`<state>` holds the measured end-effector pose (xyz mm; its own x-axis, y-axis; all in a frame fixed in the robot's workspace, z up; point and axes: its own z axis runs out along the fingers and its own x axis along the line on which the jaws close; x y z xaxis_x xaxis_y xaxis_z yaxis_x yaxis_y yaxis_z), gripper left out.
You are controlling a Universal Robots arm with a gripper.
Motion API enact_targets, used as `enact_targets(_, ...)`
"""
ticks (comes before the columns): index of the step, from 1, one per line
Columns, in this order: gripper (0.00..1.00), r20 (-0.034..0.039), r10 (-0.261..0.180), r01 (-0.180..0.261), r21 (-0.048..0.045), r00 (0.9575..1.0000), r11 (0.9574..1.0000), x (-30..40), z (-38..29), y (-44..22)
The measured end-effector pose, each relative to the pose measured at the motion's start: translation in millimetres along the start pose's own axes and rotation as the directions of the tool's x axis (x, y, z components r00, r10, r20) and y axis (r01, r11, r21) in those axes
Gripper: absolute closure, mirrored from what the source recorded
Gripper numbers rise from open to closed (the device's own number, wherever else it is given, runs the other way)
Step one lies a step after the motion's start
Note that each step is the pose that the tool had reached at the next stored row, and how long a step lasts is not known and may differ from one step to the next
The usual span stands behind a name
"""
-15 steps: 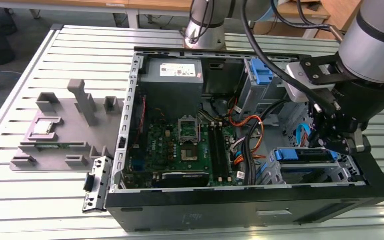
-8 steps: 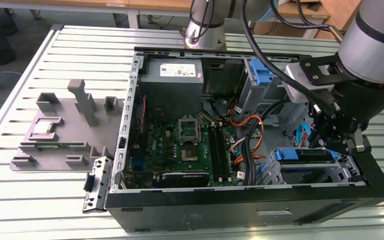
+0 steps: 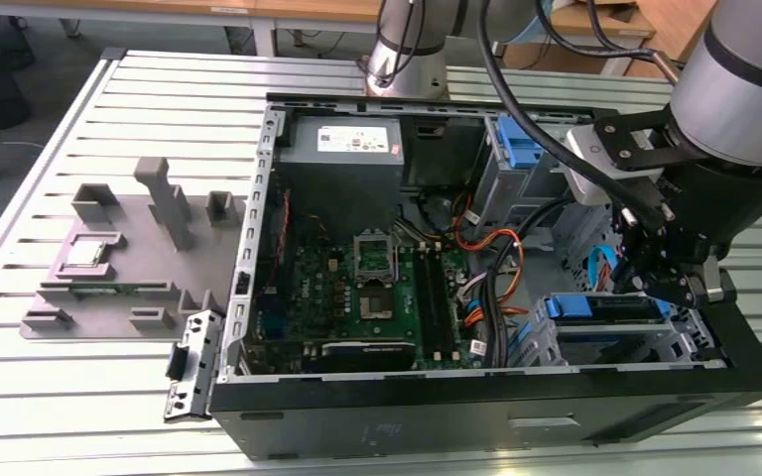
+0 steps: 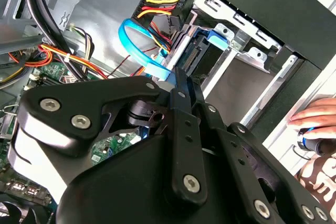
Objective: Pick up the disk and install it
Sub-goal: 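Insert the first disk wire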
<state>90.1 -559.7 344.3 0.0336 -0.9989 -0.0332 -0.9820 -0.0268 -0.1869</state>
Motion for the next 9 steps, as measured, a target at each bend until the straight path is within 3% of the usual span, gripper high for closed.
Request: enact_targets(9, 0.84, 0.0001, -0.002, 0.002, 0.0056, 1.0, 1.0, 0.0, 0.2, 0.8)
